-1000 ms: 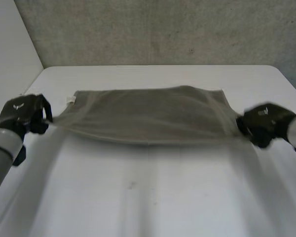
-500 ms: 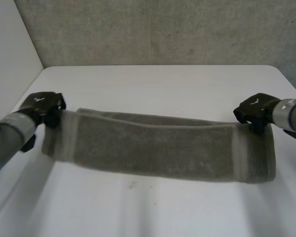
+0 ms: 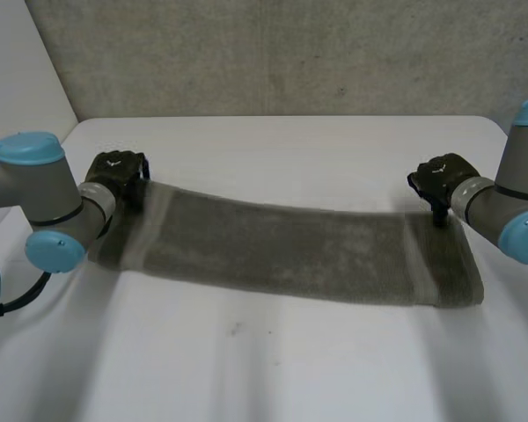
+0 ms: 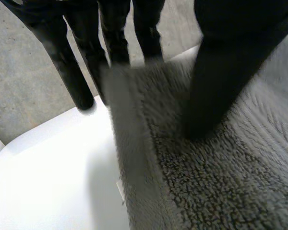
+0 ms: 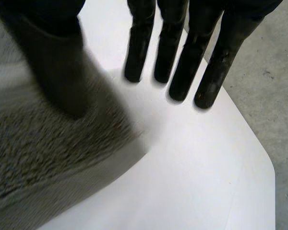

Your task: Fold the towel.

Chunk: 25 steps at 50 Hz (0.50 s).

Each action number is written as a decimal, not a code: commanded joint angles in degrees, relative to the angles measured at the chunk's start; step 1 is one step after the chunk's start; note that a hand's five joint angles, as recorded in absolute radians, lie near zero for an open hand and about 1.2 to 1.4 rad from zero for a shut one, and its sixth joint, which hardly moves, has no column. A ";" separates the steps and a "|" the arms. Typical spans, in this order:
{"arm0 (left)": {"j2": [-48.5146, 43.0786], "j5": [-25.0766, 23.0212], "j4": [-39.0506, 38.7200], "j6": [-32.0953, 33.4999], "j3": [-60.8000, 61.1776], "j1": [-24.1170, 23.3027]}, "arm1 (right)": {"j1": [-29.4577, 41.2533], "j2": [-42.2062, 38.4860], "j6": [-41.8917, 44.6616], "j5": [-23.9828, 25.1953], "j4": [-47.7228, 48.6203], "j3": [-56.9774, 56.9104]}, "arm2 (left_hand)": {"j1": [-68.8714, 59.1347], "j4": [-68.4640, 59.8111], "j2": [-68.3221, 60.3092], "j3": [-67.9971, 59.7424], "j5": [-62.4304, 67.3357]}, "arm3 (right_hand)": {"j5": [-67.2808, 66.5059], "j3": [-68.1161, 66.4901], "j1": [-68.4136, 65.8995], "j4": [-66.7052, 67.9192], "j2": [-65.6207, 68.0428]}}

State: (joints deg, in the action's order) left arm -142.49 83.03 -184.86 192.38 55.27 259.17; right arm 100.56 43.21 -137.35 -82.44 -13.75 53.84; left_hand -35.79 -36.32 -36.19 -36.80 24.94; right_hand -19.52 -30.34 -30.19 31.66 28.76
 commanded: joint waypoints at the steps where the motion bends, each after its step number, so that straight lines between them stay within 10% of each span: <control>1: 1.43 0.20 0.03 -0.69 0.80 -0.86 | 0.60 1.69 -2.64 -3.33 0.39 0.29 | 25.79 26.32 26.19 26.80 -24.94 | 19.52 20.34 20.19 -21.66 -18.76; 25: 35.17 -0.50 -12.78 -8.86 39.80 -0.77 | -0.36 35.54 -11.27 0.18 10.94 45.39 | 25.79 26.32 26.19 26.80 -24.94 | 12.20 13.02 12.87 -14.34 -11.45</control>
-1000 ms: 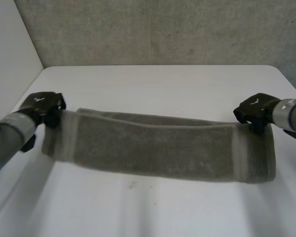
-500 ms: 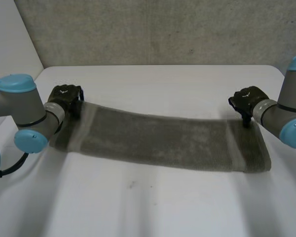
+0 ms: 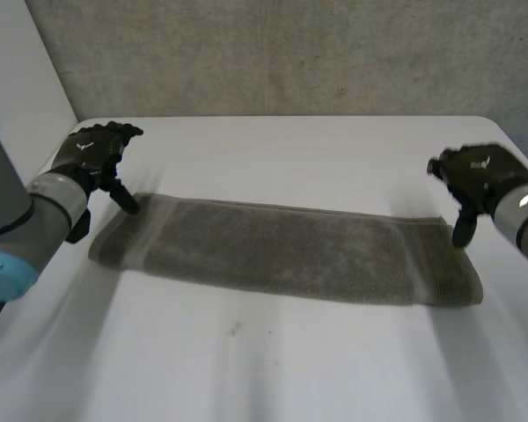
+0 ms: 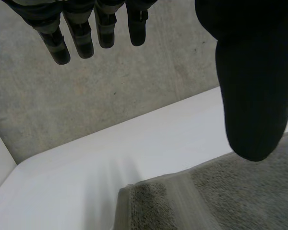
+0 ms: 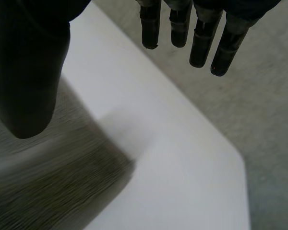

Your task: Fold the towel.

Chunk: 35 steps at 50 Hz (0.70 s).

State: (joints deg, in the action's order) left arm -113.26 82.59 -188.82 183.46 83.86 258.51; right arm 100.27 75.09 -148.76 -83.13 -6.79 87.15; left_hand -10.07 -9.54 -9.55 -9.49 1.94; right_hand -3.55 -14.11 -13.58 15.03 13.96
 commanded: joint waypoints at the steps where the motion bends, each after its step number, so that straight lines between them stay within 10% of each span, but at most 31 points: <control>1: 5.95 -0.07 -8.85 0.05 11.24 -0.11 | -0.07 4.36 0.14 1.04 5.46 15.04 | 0.07 -0.46 -0.45 -0.51 -1.94 | -3.94 -3.37 -3.91 2.45 3.52; 16: 7.18 0.11 -15.70 0.05 16.51 -0.29 | -2.18 -2.22 1.72 1.31 26.04 26.94 | 0.07 -0.46 -0.45 -0.51 -1.94 | -23.95 -23.39 -23.92 22.47 23.54; 20: 7.18 0.02 -15.79 0.05 16.86 -0.29 | -4.80 -5.73 6.44 0.61 27.35 25.54 | 0.07 -0.46 -0.45 -0.51 -1.94 | -66.27 -65.71 -66.24 64.79 65.86; 30: 7.36 0.20 -15.79 -0.12 16.95 0.33 | -16.76 -3.46 24.80 -0.88 26.66 18.08 | 0.07 -0.46 -0.45 -0.51 -1.94 | -66.45 -65.89 -66.42 64.97 66.04; 35: 7.36 0.29 -15.79 -0.21 17.04 0.50 | -10.62 -2.84 28.96 -6.87 25.34 8.92 | 0.07 -0.46 -0.45 -0.51 -1.94 | -66.45 -65.89 -66.42 64.97 66.04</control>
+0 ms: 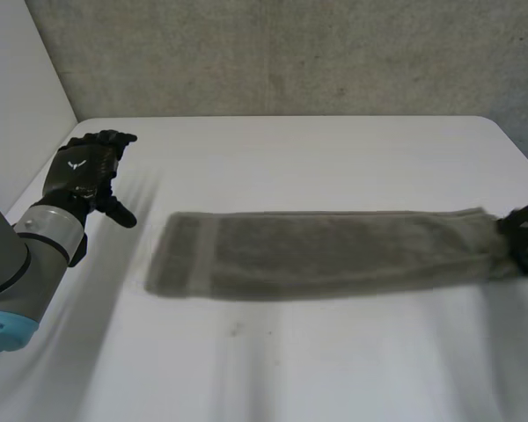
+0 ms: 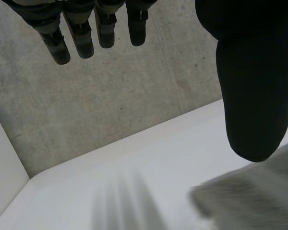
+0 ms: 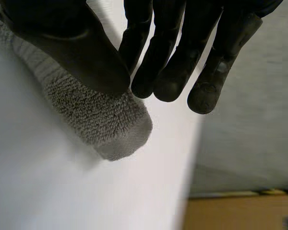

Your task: Fold the towel.

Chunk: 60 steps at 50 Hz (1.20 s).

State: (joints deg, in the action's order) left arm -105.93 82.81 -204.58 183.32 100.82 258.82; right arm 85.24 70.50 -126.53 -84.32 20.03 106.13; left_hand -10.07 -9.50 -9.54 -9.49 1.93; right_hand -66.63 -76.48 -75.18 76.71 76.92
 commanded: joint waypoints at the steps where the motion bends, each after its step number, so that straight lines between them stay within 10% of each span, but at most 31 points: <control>1: 0.02 0.07 -0.02 -0.07 0.07 0.20 | 10.15 1.49 6.65 -7.25 -2.96 -14.42 | 0.07 -0.50 -0.46 -0.51 -1.93 | -3.37 -3.52 -4.82 3.29 3.08; 15: 0.02 -0.01 -0.02 -0.34 0.25 0.37 | 51.66 -15.81 5.16 -7.53 -10.19 -36.07 | 0.07 -0.50 -0.46 -0.51 -1.93 | -3.37 -3.52 -4.82 3.29 3.08; 23: 0.02 0.07 -0.02 -0.34 0.43 0.37 | 60.12 -23.91 1.47 -7.26 -6.49 -37.13 | 0.07 -0.50 -0.46 -0.51 -1.93 | -1.26 -1.41 -2.71 1.19 0.98; 24: 0.02 0.07 -0.02 -0.34 0.43 0.37 | 60.13 -23.92 1.46 -7.26 -6.49 -37.14 | 0.07 -0.50 -0.46 -0.51 -1.93 | -1.24 -1.39 -2.69 1.17 0.96; 26: -0.06 0.07 -0.02 -0.34 0.43 0.29 | 60.22 -24.01 0.24 -7.26 -6.75 -35.82 | 0.07 -0.50 -0.46 -0.51 -1.93 | 45.43 45.29 43.99 -45.51 -45.72; 30: -0.15 0.07 -0.02 -0.34 0.51 0.20 | 59.96 -20.43 -3.79 -7.61 -6.67 -33.11 | 0.07 -0.50 -0.46 -0.51 -1.93 | 66.63 66.48 65.18 -66.71 -66.92; 37: -0.33 0.07 -0.02 -0.34 0.60 -0.24 | 45.75 -4.51 -23.03 -7.00 -8.15 -22.56 | 0.07 -0.50 -0.46 -0.51 -1.93 | 66.63 66.48 65.18 -66.71 -66.92; 60: -3.40 -7.40 0.24 1.59 0.43 -11.93 | 23.22 -1.68 -30.18 6.63 -12.73 -4.97 | -7.35 -7.91 -7.87 -7.92 5.49 | 66.63 66.48 65.18 -66.71 -66.92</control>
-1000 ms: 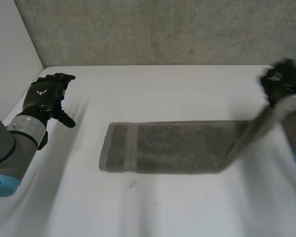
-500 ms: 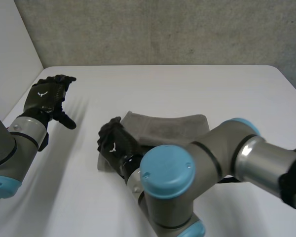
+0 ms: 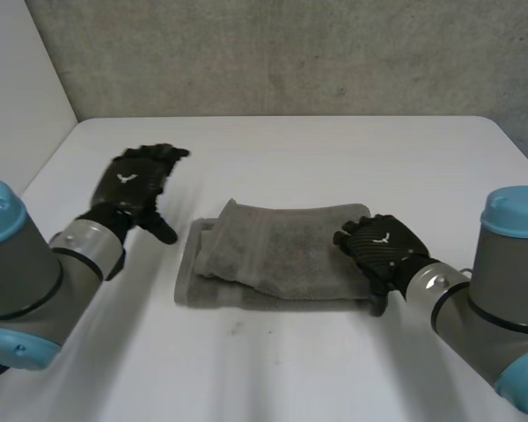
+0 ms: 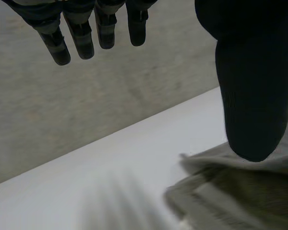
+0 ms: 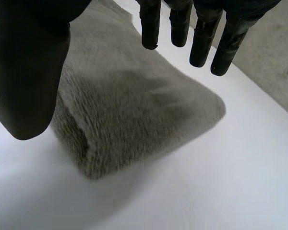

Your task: Fold the towel.

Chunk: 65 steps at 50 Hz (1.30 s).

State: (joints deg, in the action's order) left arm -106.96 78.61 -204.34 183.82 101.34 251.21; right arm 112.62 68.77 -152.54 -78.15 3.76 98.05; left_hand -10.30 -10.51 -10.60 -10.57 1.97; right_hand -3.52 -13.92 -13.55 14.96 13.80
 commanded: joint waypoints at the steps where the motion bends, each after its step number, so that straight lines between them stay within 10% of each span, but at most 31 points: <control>1: -2.37 -3.20 -0.01 1.10 -0.09 -4.32 | -5.38 0.05 -4.96 0.63 4.57 4.07 | -7.15 -6.94 -6.85 -6.88 5.47 | 3.52 3.92 3.55 -4.96 -3.80; 18: -7.03 -3.37 0.79 12.00 -0.62 -5.38 | -6.18 -0.04 -5.23 0.55 6.78 5.39 | -17.06 -16.85 -16.77 -16.80 15.39 | 0.77 1.16 0.79 -2.20 -1.04; 35: -7.30 -2.76 0.96 15.86 2.36 -7.05 | -5.83 -0.74 -5.76 0.63 10.39 6.98 | -69.69 -69.47 -69.39 -69.42 68.01 | -18.26 -17.86 -18.24 16.83 17.99; 49: -2.28 1.99 0.87 21.67 6.94 -6.96 | -5.39 -0.30 -8.91 1.42 10.30 7.50 | -69.70 -69.49 -69.40 -69.43 68.03 | -19.61 -19.21 -19.59 18.18 19.34; 54: -2.54 2.51 -0.09 21.67 6.95 -7.14 | -4.95 -0.30 -9.45 2.83 10.30 7.42 | -10.84 -10.63 -10.54 -10.57 9.17 | -19.60 -19.21 -19.58 18.17 19.33; 65: -4.83 2.08 -0.01 21.67 6.50 -7.40 | -5.04 -0.39 -9.09 3.09 10.30 7.50 | -11.52 -11.31 -11.22 -11.26 9.85 | -19.60 -19.21 -19.58 18.17 19.33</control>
State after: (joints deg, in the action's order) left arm -110.72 80.96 -204.39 205.50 107.93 244.01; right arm 107.64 68.37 -161.82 -75.07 14.04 105.45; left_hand -19.91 -19.64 -19.61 -19.59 9.37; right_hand -23.30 -33.03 -33.27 33.04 32.63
